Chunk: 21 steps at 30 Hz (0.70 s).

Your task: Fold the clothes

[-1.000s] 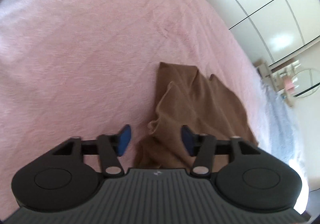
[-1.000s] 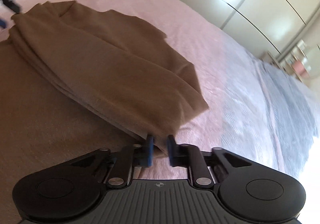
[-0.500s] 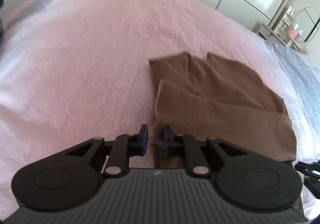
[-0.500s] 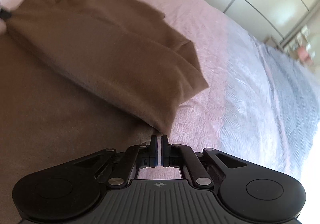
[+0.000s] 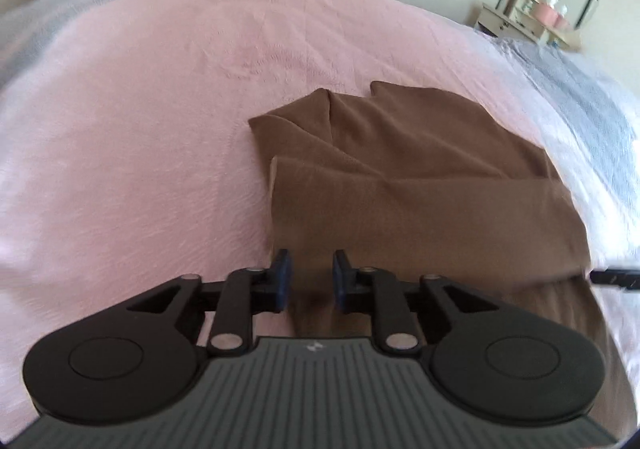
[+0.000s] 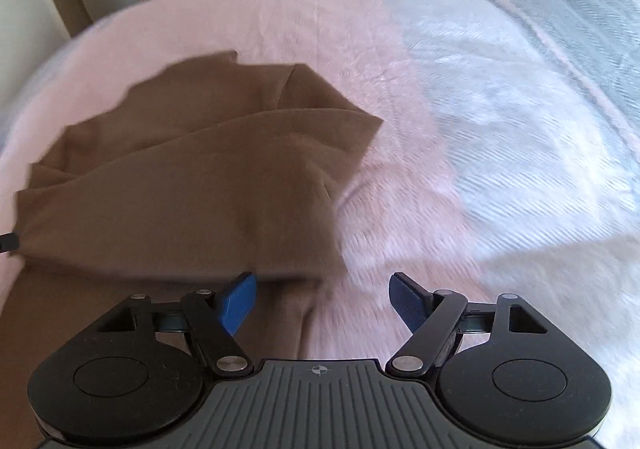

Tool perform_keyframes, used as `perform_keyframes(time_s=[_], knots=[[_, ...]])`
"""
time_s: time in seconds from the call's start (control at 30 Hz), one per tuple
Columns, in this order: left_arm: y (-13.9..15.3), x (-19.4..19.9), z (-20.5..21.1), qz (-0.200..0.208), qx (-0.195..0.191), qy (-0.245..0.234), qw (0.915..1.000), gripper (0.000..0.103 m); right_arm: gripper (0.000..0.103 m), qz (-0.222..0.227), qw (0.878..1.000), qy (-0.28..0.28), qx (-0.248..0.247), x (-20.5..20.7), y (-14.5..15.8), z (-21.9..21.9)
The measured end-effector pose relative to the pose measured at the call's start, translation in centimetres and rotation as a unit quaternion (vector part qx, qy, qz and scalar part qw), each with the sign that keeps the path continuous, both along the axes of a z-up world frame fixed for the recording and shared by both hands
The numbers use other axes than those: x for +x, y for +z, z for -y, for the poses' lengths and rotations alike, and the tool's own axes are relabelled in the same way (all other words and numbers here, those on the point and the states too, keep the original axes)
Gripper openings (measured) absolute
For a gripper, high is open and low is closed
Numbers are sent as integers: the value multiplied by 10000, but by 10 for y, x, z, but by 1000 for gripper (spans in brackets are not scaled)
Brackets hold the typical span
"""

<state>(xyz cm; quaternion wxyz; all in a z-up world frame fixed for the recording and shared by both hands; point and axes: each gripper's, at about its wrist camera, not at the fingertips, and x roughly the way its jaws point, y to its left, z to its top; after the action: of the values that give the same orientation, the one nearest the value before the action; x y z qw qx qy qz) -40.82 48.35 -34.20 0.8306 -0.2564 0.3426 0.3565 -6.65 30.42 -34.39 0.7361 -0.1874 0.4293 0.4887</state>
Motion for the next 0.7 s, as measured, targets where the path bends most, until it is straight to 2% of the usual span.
perform_keyframes(time_s=[0.03, 0.17, 0.3, 0.37, 0.43, 0.57, 0.63, 0.7], knots=[[5, -4, 11, -21, 7, -137, 9999, 17, 66, 68, 9999, 99, 79, -6, 7, 10], [5, -12, 54, -211, -398, -421, 9981, 17, 63, -11, 9974, 686, 217, -46, 20, 34], [-6, -21, 108, -957, -691, -668, 9908, 17, 63, 4, 9930, 1070, -501, -97, 8, 59], [-6, -41, 137, -1292, -848, -625, 9860, 17, 63, 13, 9908, 1047, -860, -117, 7, 88], [0, -62, 162, -1608, -1173, -512, 9786, 17, 63, -63, 9869, 1003, -1260, -135, 12, 121], [23, -89, 188, -2098, -1880, -175, 9594, 20, 64, -516, 9735, 639, -2133, -157, 24, 164], [42, -89, 191, -2277, -1913, 13, 9547, 24, 64, -655, 9707, 510, -2254, -164, 38, 173], [66, -82, 190, -2279, -1796, 124, 9569, 29, 64, -657, 9742, 431, -2114, -167, 60, 169]])
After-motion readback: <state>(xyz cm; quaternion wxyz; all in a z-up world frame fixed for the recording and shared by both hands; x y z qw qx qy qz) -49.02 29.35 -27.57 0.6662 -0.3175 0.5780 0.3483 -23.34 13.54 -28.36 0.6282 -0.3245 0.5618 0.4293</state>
